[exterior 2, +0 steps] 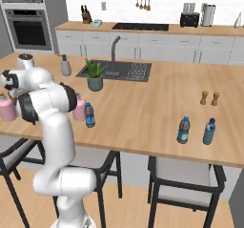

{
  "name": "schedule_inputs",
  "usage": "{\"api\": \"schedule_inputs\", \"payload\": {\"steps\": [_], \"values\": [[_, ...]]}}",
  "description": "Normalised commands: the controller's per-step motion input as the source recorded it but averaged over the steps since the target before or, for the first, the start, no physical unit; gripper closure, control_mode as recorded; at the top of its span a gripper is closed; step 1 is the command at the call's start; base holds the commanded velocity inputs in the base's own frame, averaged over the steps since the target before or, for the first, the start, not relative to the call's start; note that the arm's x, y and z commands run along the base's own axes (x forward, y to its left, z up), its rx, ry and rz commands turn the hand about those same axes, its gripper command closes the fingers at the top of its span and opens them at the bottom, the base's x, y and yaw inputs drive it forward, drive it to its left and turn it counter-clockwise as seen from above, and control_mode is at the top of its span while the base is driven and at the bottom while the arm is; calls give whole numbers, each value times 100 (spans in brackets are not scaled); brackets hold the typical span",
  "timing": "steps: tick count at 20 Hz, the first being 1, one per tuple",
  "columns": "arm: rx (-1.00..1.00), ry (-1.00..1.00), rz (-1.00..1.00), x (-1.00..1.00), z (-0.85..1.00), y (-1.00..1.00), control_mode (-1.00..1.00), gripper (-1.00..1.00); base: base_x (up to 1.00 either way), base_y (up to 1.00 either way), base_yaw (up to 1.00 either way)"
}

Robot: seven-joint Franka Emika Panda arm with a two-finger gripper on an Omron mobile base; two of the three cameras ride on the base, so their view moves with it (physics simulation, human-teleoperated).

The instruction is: Move the plastic bottles in the middle to the plastics group, and the glass bottles in the middle to the glass group.

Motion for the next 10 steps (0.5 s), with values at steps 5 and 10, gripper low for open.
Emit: {"api": "schedule_inputs", "payload": {"steps": [5,10], "values": [[0,1,4,7,0,24,-100,100,0,0,0],[0,0,2,0,0,14,-100,100,0,0,0]]}}
